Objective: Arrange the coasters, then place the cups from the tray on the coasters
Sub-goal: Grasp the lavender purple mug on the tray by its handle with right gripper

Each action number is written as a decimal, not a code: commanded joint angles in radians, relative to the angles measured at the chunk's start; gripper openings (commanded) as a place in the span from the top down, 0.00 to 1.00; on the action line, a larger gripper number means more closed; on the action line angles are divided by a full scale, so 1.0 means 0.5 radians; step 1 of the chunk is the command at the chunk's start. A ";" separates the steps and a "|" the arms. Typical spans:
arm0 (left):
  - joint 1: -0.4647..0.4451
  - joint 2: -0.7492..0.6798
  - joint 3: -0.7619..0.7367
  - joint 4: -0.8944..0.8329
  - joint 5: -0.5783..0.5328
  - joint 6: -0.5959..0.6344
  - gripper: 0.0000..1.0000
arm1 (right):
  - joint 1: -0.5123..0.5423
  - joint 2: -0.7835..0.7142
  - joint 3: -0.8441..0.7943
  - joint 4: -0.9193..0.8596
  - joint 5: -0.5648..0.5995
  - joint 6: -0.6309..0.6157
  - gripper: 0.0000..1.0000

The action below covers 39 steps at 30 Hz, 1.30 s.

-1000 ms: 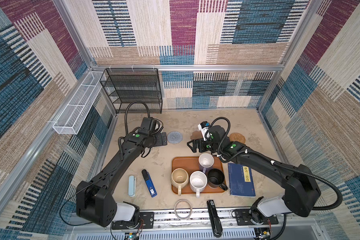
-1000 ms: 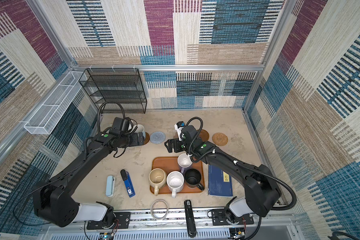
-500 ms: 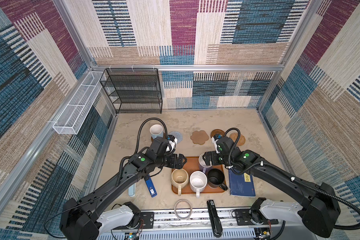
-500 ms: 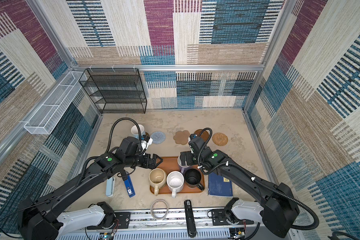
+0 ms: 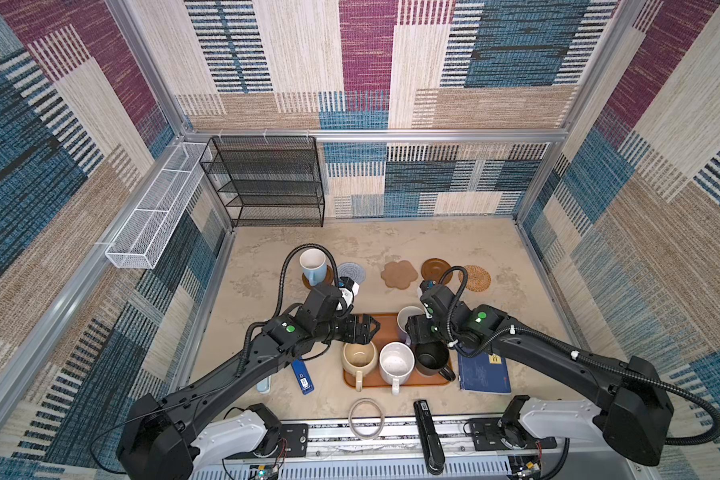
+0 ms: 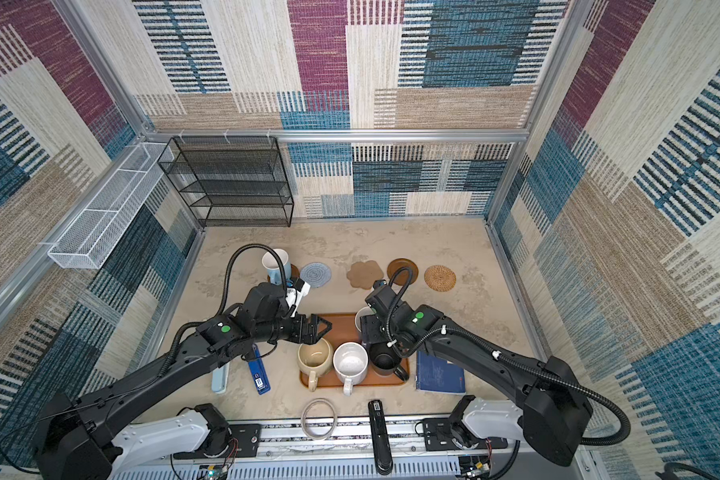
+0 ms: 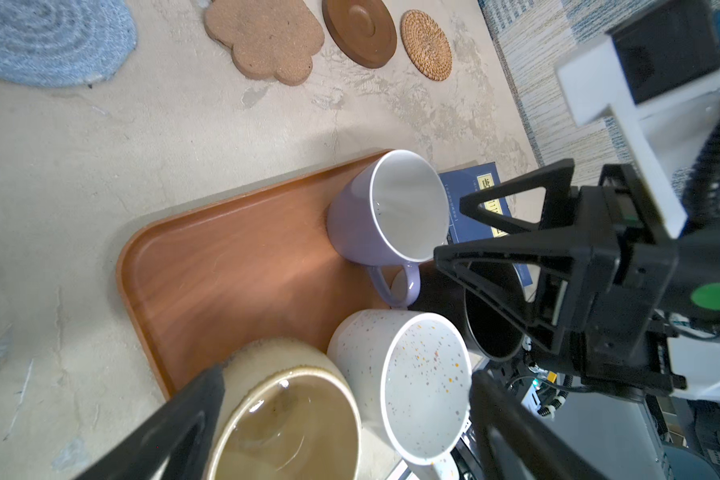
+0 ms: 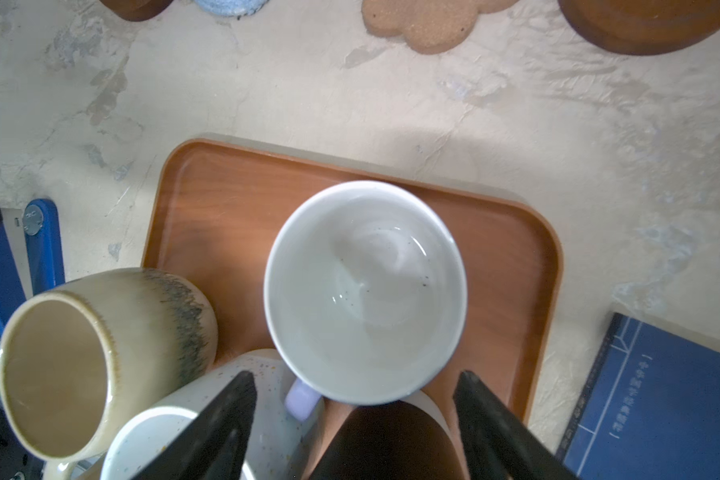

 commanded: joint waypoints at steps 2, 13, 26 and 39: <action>0.000 -0.002 0.030 0.032 -0.037 0.017 0.05 | 0.029 0.037 0.002 0.031 0.058 0.076 0.28; 0.000 0.113 0.097 0.022 -0.066 0.044 0.05 | 0.036 0.090 -0.015 0.034 0.091 0.116 0.36; 0.000 0.214 0.132 0.079 -0.046 0.034 0.05 | 0.039 0.053 -0.034 0.033 0.034 0.052 0.24; 0.000 0.243 0.128 0.081 -0.091 0.022 0.05 | 0.039 0.135 -0.053 0.100 0.078 0.033 0.23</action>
